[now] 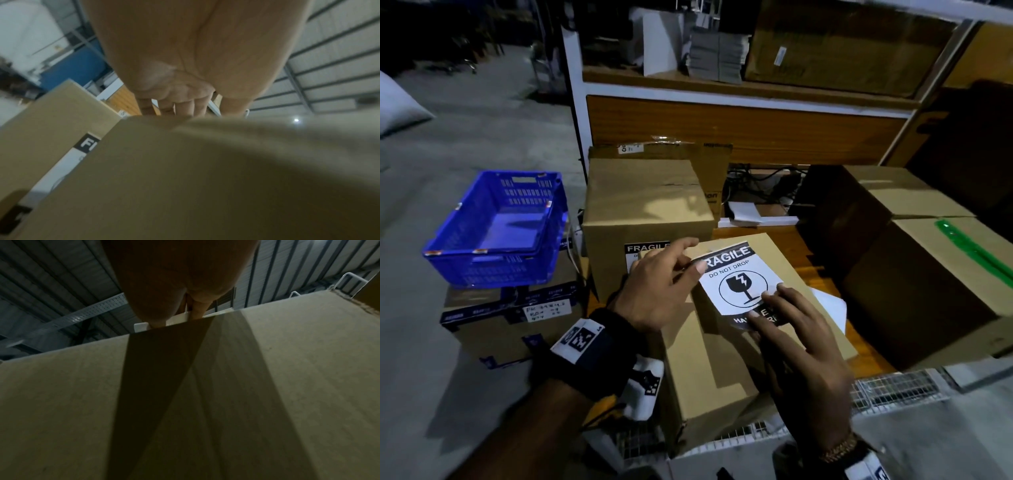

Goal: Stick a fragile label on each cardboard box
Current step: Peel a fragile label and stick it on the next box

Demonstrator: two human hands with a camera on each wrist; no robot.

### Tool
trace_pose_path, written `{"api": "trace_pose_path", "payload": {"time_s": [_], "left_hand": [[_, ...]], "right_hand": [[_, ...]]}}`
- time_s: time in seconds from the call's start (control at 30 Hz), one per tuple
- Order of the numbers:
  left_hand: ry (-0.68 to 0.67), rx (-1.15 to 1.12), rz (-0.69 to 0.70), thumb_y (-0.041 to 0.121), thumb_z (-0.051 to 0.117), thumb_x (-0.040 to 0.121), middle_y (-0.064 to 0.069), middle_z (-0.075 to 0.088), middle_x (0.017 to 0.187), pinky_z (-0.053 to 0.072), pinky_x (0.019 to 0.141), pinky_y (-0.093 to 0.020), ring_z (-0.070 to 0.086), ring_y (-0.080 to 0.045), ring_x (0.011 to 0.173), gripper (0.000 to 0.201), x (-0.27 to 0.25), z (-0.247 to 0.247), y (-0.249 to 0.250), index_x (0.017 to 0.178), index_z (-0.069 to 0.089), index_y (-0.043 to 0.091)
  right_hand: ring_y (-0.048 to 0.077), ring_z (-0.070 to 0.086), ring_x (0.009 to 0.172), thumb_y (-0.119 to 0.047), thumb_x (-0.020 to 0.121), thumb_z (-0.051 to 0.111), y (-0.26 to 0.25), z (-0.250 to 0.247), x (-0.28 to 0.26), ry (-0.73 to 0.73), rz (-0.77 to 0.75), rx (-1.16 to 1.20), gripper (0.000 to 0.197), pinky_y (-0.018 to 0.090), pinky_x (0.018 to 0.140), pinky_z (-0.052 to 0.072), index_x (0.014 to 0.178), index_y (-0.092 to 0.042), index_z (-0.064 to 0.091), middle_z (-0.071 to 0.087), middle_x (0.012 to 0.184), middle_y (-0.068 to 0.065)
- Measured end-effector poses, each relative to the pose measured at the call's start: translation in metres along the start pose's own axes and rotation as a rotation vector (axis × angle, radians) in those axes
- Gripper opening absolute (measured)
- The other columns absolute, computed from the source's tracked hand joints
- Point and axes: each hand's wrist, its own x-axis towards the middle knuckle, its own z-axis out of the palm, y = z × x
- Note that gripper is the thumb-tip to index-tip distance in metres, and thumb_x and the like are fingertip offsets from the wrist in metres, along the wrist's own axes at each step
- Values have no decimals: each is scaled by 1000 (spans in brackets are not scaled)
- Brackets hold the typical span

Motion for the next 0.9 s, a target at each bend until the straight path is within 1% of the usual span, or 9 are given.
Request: {"api": "trace_pose_path", "payload": {"time_s": [0.07,0.13,0.2,0.3,0.4,0.5,0.63,0.73,0.9], "left_hand": [[-9,-69,-20,52,57,99,14,74,97,56,94,-46,69,-8,102,49,4,-2,1,143,50,33],[16,-89,-27,37,68,98,12,75,92,57,91,-42,70,-6,95,45,7,-3,3,140,54,31],[45,-100,-22,26,74,94,11,73,86,59,87,-37,70,-5,91,45,9,-5,4,136,58,28],[69,-72,-16,22,76,92,10,71,84,58,80,-26,69,-3,89,44,10,-4,4,132,61,29],[69,-13,1,23,77,91,12,70,85,53,74,-17,67,-2,87,44,14,-2,6,131,62,30],[33,80,35,25,78,91,14,70,88,53,71,-21,66,-2,84,44,23,-2,8,131,61,32],[-7,212,57,28,79,89,16,68,87,58,70,-30,64,-1,81,46,33,-1,8,131,60,35],[-9,256,60,31,80,86,18,67,84,60,75,-40,63,-4,81,48,35,3,2,130,60,38],[10,277,84,31,79,88,17,66,85,58,76,-40,61,-4,84,47,34,6,0,130,59,37]], "right_hand": [[23,44,147,-26,97,65,1,2,-1,-10,-1,19,33,24,120,34,130,-18,69,53,150,7],[21,43,147,-35,105,57,0,2,-2,-9,-5,37,32,23,119,34,129,-18,70,51,151,4],[21,44,147,-38,104,57,0,3,-2,-26,-4,42,34,23,117,36,127,-17,72,51,150,2],[19,44,146,-34,96,64,2,4,-4,-59,5,46,34,21,116,35,125,-17,74,52,149,-1],[16,45,145,-34,97,65,6,4,-4,-76,31,47,32,21,115,36,122,-18,76,55,145,-4],[18,51,141,-27,96,74,4,4,-4,-74,80,41,24,30,110,46,117,-17,79,64,138,-1],[20,55,136,-28,89,78,2,3,-3,-91,122,45,28,39,102,55,114,-17,80,70,131,2],[18,55,135,-29,89,76,3,3,-3,-112,148,61,28,40,100,57,115,-19,79,69,130,0],[15,52,135,-32,91,74,4,3,-5,-153,182,76,28,36,101,54,117,-22,78,68,131,-4]]}}
